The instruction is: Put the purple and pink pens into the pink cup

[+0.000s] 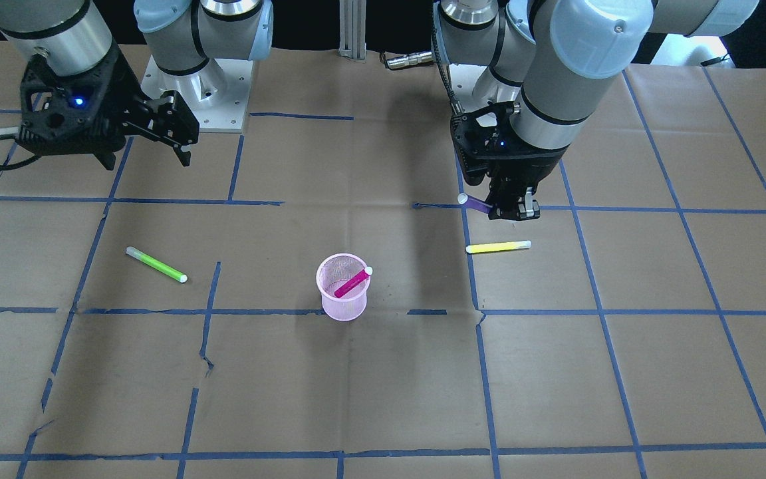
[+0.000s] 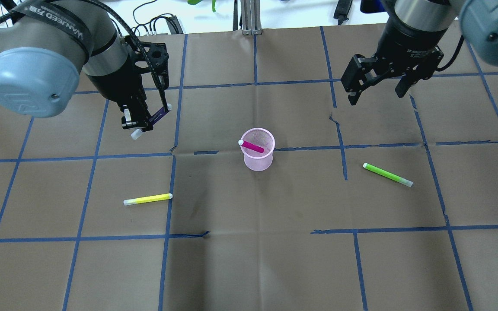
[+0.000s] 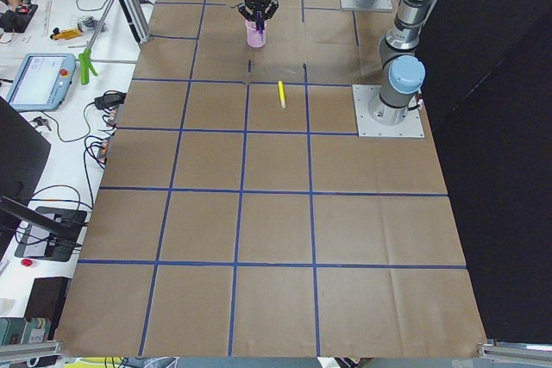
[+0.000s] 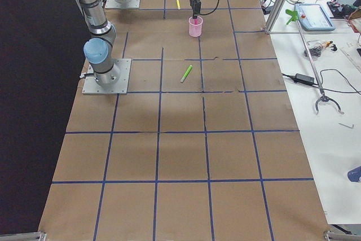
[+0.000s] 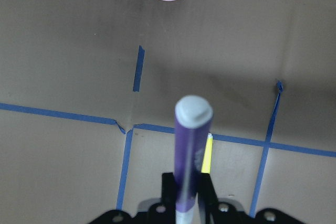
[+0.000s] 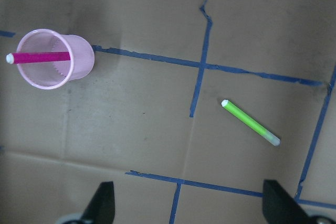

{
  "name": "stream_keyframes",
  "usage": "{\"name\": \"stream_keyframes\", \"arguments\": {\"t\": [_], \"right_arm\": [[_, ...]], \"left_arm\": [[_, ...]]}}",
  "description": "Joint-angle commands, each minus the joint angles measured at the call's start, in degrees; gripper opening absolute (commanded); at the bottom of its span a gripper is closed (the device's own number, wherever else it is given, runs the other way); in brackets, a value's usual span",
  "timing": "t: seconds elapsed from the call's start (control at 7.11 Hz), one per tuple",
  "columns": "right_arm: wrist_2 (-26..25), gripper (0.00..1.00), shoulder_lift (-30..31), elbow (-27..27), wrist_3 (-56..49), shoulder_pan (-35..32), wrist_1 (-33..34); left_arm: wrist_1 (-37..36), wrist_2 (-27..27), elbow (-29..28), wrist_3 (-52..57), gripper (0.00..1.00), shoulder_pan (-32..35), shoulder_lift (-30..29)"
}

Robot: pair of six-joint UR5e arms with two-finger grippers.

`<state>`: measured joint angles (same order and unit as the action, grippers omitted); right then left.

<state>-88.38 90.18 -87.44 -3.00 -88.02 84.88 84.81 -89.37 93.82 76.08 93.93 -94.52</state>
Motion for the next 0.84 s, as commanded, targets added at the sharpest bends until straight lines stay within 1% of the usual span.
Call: {"name": "stream_keyframes", "arguments": {"t": [0.0,0.14,0.28,0.42,0.56,0.7], "right_arm": [[-1.6,1.0,2.1,-0.3,4.3,1.5,-2.5],[-1.9,1.0,2.4,-0.3,7.5,1.4,-2.6],[-1.5,1.0,2.4,-0.4,9.9,1.1,-2.6],[-1.4,1.0,2.3,-0.5,9.4,1.0,-2.1],[-1.3,1.0,1.9,-0.7,9.8,0.3,-1.9],[-1.4,1.0,1.7,-1.0,9.3,0.0,-1.8]], "left_arm": [[-1.9,-0.1,-0.1,-6.3,0.05,4.3,-1.1],[-3.6,0.0,-0.3,-10.3,0.05,6.9,-2.4],[-7.1,0.0,-0.3,-15.6,0.05,10.2,-4.1],[-10.6,0.1,-0.3,-20.5,0.05,13.6,-5.8],[-15.2,3.0,0.0,-23.6,0.05,15.6,-6.9],[-19.9,6.2,1.1,-24.0,0.05,16.2,-7.1]]}}
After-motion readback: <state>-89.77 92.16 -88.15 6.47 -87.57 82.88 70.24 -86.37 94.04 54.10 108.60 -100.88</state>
